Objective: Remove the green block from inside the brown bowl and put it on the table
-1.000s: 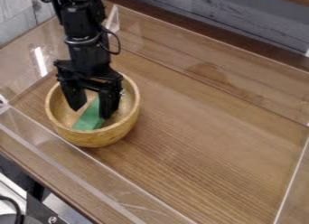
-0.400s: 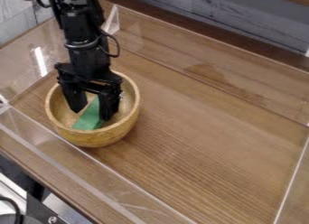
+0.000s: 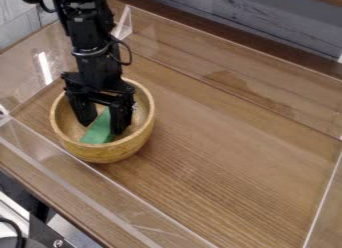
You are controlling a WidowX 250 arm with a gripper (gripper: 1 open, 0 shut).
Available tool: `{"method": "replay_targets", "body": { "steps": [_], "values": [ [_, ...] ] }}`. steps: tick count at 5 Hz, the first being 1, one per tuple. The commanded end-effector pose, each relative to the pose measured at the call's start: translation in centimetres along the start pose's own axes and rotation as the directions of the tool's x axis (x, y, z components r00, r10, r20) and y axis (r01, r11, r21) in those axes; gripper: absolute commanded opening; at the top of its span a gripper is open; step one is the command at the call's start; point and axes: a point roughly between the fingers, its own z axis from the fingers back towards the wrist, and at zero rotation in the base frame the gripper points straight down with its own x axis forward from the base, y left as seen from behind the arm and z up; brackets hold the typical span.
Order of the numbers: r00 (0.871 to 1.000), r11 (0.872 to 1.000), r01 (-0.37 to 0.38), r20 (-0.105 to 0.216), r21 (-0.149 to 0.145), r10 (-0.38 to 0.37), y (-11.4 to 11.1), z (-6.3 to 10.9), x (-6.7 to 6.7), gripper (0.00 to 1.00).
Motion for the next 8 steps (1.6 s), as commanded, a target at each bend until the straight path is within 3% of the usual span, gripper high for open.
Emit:
{"method": "replay_targets", "body": {
  "steps": [1, 6, 7, 8],
  "values": [
    [0.999, 1.0, -0.01, 0.043, 0.005, 0.009, 0.48, 0.64, 0.66, 1.0],
    [0.998, 1.0, -0.012, 0.068, -0.005, 0.012, 0.72, 0.3, 1.46, 1.0],
    [0.998, 1.0, -0.008, 0.069, -0.005, 0.009, 0.73, 0.08, 1.54, 0.0],
    [0.998, 1.0, -0.004, 0.067, -0.003, 0.004, 0.59, 0.42, 1.6, 0.0]
  ]
}}
